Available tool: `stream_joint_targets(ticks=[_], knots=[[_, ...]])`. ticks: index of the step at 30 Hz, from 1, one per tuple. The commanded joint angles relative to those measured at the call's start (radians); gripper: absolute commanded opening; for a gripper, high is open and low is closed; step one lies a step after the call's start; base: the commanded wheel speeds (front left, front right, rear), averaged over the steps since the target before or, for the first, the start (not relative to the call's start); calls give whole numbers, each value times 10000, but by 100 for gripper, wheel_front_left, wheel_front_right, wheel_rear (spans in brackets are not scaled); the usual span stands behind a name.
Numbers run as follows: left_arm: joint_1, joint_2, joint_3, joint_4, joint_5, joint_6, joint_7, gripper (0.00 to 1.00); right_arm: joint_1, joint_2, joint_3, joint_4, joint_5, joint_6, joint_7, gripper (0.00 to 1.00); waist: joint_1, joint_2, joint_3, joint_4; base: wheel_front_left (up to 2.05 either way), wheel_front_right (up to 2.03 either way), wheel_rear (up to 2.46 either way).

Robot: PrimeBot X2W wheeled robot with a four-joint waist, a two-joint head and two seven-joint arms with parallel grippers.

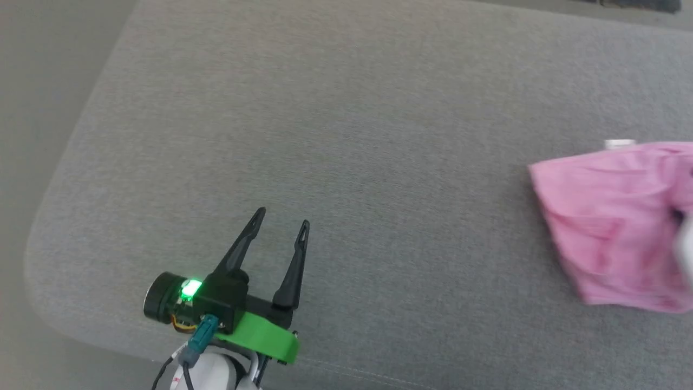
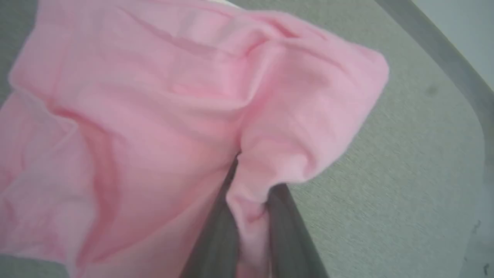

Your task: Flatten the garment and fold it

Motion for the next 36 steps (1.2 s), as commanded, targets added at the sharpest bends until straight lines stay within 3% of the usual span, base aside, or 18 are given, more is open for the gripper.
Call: stream_joint_targets(ticks=[1,12,16,21,32,33,36], knots=[[-187,69,-31,-47,-49,-62,-38,100,-212,-401,60,187,59,-15,-153,0,-1,-1,539,-424,0,0,0],[-950,341,-261,-332,-283,-70,-38,100,177,-3219,-955,2847,-96,-15,-1913,0,-1,-1,1997,-456,0,0,0],[-1088,455,-272,-466,-325,-71,-38,100,594,-3860,-1684,4004,-369,-15,-2786,0,-1,-1,2374,-355,0,0,0],[-1237,578,-290,-644,-372,-72,-38,100,846,-4098,-2766,5293,-795,-15,-3790,0,-1,-1,2750,-207,0,0,0],[-1314,679,-336,-812,-366,-72,-38,100,309,-3749,-4715,7061,-2653,-15,-5029,0,-1,-1,2930,-101,0,0,0],[-1294,674,-333,-782,-361,-72,-38,100,210,-3659,-4759,7069,-2779,-15,-5165,100,-1,-1,2867,-111,0,0,0],[-1213,647,-330,-696,-331,-72,-38,100,-87,-3373,-4747,7093,-2999,-15,-5370,100,-1,-1,2561,-170,0,0,0]])
